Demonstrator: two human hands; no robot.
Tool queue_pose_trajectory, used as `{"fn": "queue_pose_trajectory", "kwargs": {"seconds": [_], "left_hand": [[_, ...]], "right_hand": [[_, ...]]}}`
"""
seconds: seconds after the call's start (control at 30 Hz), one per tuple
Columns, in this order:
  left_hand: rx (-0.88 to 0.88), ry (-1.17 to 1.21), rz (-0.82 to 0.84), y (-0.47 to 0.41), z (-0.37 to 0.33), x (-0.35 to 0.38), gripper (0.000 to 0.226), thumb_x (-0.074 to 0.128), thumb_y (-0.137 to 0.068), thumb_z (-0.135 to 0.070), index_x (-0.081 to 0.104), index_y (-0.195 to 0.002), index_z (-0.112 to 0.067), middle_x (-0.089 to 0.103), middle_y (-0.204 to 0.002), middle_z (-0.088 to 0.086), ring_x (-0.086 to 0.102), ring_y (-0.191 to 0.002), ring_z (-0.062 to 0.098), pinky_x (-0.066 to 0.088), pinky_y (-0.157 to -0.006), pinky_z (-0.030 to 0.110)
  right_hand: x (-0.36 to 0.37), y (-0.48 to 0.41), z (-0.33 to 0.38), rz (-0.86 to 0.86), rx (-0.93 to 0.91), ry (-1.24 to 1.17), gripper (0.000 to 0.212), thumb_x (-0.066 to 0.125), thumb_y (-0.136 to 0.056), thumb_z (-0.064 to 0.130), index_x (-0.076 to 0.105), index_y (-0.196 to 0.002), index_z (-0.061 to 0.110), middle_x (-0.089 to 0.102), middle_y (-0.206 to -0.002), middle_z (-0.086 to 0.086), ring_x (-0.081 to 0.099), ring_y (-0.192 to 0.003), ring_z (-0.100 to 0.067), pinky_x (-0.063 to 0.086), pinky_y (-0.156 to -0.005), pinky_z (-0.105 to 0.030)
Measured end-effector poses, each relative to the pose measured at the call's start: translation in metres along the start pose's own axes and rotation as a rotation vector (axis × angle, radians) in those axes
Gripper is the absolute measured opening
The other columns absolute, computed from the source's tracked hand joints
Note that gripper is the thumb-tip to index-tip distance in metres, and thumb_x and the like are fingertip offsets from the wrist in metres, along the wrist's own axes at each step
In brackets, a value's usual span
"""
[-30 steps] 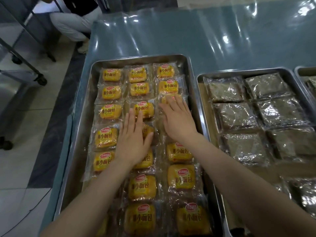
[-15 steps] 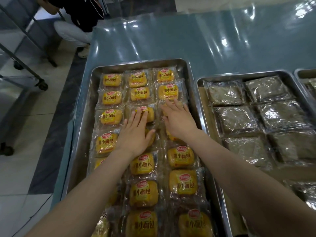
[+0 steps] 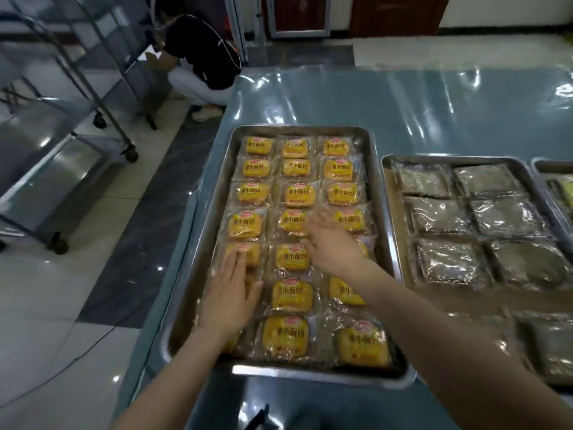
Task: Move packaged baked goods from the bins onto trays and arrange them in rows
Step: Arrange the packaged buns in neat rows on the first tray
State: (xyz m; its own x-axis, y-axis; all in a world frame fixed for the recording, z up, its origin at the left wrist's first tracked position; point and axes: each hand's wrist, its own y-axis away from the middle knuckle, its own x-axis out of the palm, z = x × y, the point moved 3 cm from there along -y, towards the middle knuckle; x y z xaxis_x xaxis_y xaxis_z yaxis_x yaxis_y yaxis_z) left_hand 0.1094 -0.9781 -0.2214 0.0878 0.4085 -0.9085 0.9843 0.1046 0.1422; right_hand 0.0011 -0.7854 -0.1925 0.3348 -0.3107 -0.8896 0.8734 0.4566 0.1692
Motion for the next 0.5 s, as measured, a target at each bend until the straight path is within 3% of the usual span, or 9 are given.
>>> {"fn": "queue_pose_trajectory", "kwargs": {"seconds": [0.13,0.3,0.37,0.5], "left_hand": [[-0.02,0.006,-0.033,0.037,0.014,0.008,0.074,0.039,-0.093,-0.05,-0.002,-0.151,-0.029,-0.01,-0.158,-0.007,-0.007,-0.144,0.014,0.004,-0.114,0.043],[-0.029,-0.079,-0.01,0.061,0.038,0.011,0.072,0.034,-0.095,-0.05,-0.01,-0.149,-0.029,-0.017,-0.156,-0.001,-0.018,-0.14,0.014,-0.008,-0.112,0.034],[-0.037,-0.106,0.02,0.066,0.046,0.012,0.069,0.029,-0.096,-0.051,-0.015,-0.145,-0.033,-0.019,-0.155,0.0,-0.021,-0.139,0.014,-0.009,-0.112,0.034],[0.014,-0.151,0.056,0.067,0.045,0.015,0.061,0.02,-0.095,-0.052,-0.02,-0.14,-0.039,-0.023,-0.153,0.001,-0.026,-0.136,0.015,-0.012,-0.11,0.036]], "right_hand": [[0.031,0.023,0.033,0.052,-0.059,0.018,0.049,0.04,-0.1,0.033,0.032,-0.146,0.021,0.02,-0.157,-0.004,0.01,-0.146,-0.025,0.009,-0.117,-0.045],[0.056,0.031,0.071,0.065,-0.127,0.04,0.05,0.038,-0.099,0.021,0.028,-0.148,0.02,0.021,-0.157,-0.003,0.016,-0.145,-0.021,0.014,-0.114,-0.034],[0.059,0.027,0.085,0.07,-0.144,0.039,0.051,0.038,-0.099,0.019,0.027,-0.149,0.019,0.019,-0.158,-0.004,0.017,-0.144,-0.023,0.019,-0.114,-0.037],[0.069,0.013,0.106,0.161,-0.194,0.139,0.052,0.037,-0.101,0.025,0.023,-0.15,0.02,0.007,-0.16,-0.002,0.004,-0.146,-0.026,0.012,-0.117,-0.046]]}}
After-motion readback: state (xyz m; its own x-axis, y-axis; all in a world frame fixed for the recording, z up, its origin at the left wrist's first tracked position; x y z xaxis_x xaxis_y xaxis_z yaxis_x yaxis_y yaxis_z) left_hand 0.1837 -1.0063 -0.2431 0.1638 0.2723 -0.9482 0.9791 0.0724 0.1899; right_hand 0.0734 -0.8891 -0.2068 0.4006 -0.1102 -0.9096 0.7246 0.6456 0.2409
